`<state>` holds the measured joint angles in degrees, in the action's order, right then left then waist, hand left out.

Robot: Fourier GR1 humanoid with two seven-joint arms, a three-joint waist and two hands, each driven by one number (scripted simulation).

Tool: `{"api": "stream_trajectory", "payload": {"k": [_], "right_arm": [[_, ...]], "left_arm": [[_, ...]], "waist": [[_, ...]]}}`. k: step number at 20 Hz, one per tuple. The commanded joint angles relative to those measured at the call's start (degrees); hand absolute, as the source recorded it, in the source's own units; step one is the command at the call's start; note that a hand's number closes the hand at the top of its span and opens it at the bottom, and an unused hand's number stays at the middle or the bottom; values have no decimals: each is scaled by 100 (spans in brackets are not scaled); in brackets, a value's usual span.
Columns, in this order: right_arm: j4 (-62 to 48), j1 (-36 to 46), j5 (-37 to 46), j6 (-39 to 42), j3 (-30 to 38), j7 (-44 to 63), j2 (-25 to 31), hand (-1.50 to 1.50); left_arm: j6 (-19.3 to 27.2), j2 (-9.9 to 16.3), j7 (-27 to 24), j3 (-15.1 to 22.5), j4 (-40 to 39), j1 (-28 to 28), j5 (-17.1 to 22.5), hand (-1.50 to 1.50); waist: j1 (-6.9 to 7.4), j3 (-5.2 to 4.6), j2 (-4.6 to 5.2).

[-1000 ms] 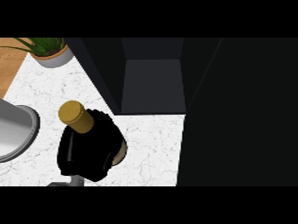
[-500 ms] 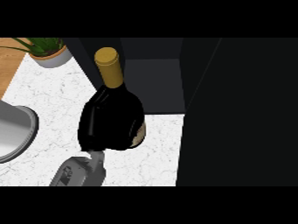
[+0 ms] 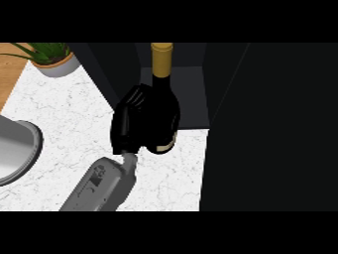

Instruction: Pick up the wine, place it into the cabinet and close the cabinet

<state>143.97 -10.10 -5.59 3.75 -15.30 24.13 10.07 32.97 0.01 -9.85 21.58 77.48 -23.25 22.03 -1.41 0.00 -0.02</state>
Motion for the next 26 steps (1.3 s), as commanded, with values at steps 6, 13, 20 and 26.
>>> {"api": "stream_trajectory", "payload": {"k": [6,13,20,26], "right_arm": [[1321,-217,-540,-25,-41,614,10,-150],[992,-150,-686,66,70,575,-69,-150],[1091,-503,-684,307,135,276,-60,-150],[968,-391,-762,284,199,322,-120,-150]], "left_arm": [[182,-1,-881,320,-1393,-458,820,150],[-42,-1,-1752,481,-2295,-553,1631,150],[-349,-1,-2079,384,-2902,-1018,2337,150],[-121,-1,-1690,56,-3468,-1931,2534,150]], "waist": [[-82,-5,10],[-57,-7,25],[-107,-6,22],[-61,-1,18]]}}
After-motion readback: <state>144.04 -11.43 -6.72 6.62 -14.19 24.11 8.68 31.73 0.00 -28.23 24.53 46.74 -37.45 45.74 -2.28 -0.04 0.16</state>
